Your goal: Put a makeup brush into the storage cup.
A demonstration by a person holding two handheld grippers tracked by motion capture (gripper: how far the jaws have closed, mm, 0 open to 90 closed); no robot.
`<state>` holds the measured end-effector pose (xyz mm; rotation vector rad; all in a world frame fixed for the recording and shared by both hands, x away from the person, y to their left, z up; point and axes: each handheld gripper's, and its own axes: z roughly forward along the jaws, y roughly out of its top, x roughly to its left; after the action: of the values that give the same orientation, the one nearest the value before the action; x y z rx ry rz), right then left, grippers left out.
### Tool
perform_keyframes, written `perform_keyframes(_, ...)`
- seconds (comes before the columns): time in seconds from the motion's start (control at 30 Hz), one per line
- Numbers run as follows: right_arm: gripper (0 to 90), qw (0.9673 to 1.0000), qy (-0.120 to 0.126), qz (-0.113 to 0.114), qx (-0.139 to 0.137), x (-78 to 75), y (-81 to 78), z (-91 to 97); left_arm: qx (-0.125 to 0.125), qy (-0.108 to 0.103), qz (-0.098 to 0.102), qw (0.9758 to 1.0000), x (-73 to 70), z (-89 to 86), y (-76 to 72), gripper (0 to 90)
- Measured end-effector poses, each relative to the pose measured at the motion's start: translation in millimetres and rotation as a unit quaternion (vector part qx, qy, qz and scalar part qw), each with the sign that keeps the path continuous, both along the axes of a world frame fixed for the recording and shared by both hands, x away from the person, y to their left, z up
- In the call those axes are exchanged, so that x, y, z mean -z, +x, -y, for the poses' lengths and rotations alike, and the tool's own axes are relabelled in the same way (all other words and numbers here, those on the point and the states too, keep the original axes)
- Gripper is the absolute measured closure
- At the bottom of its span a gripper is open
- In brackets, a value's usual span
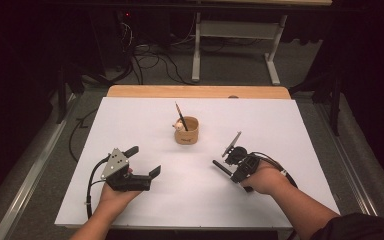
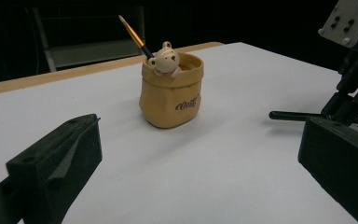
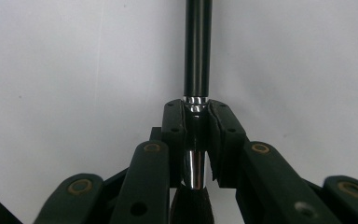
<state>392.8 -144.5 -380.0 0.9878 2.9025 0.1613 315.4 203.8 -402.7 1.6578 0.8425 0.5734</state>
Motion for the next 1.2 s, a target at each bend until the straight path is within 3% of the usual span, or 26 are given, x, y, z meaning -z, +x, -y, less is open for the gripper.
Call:
perform_keyframes(0.1, 80.2, 1.0, 0.002, 0.002, 0.001, -4.9, 0.5, 0.4, -0.001, 0.001, 0.001, 1.0, -0.9, -0.4, 0.4, 0.0)
perform_keyframes(0.13, 80.2, 0.9998, 0.0, -0.003, 0.02, -7.0, -1.9, -0.4, -0.003, -0.003, 0.001, 1.0, -2.0, -0.7, 1.1, 0.0)
perform_keyframes(0.17, 80.2, 1.0, 0.003, 0.001, 0.004, -8.8, 0.0, 1.1, -0.004, -0.003, 0.002, 1.0, -3.0, -1.3, 2.0, 0.0)
perform_keyframes(0.3, 80.2, 0.9999, 0.006, 0.006, -0.011, -14.8, 2.4, 4.1, -0.019, -0.024, 0.0, 0.9995, -12.1, -5.2, 9.3, 0.0)
perform_keyframes(0.43, 80.1, 0.9999, 0.012, 0.004, -0.011, -20.5, 3.7, 4.1, -0.034, -0.031, 0.008, 0.9989, -24.9, -4.4, 17.3, 0.0)
perform_keyframes(0.6, 80.1, 0.9998, 0.011, 0.01, -0.015, -28.6, 4.6, 2.6, -0.038, -0.013, 0.024, 0.9989, -37.1, 7.3, 31.4, 0.0)
perform_keyframes(0.7, 80.1, 0.9996, 0.013, 0.012, -0.02, -32.7, 5.2, 1.3, -0.038, -0.006, 0.024, 0.999, -36.1, 13.1, 35.6, 0.1)
perform_keyframes(0.9, 80.1, 0.9995, 0.013, 0.01, -0.028, -38.9, 4.6, -1.7, -0.032, 0.01, 0.028, 0.999, -15.5, 25.9, 35.6, 0.1)
perform_keyframes(1.03, 80.1, 0.999, 0.015, 0.016, -0.037, -42.7, 4.8, -4.9, -0.028, 0.039, 0.029, 0.9984, -1.8, 27.4, 30.9, 0.1)
perform_keyframes(1.2, 80.1, 0.9989, 0.01, 0.013, -0.044, -43.4, 3.7, -9.2, -0.027, 0.057, 0.037, 0.9973, 3.2, 30.0, 28.1, 0.1)
